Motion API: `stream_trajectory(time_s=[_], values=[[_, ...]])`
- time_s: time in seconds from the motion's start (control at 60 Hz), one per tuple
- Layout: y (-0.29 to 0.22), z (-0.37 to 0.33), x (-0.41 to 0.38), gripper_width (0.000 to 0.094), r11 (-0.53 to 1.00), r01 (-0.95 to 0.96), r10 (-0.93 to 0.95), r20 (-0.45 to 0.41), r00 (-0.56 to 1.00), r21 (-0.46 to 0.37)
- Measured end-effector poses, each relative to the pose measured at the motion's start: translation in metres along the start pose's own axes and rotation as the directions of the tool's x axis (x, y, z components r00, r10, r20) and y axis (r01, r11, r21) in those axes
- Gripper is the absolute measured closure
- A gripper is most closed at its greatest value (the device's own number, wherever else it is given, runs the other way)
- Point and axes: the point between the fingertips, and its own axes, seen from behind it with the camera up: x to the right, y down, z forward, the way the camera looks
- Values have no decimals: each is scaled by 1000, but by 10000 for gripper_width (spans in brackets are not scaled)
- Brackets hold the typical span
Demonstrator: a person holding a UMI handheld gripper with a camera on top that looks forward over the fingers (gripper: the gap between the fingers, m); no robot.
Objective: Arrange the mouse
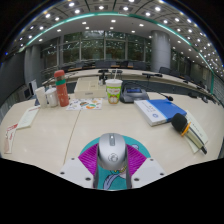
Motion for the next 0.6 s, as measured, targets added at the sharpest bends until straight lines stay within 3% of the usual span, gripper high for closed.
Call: stream_trajectory(time_s=[0.083,0.267,0.3,0.383,0.417,0.6], values=[[27,15,15,546,999,5,-5,-8,1000,-39],[57,26,19,404,996,2,0,21,1000,-94],[55,23,20,334,995,9,-8,18,1000,-99],[45,4,21,58,996,21,-20,13,1000,-82],[37,-10,20,92,997,23,-23,10,1000,-70],[2,-106,12,83,1000,31,-31,-10,999,-4]])
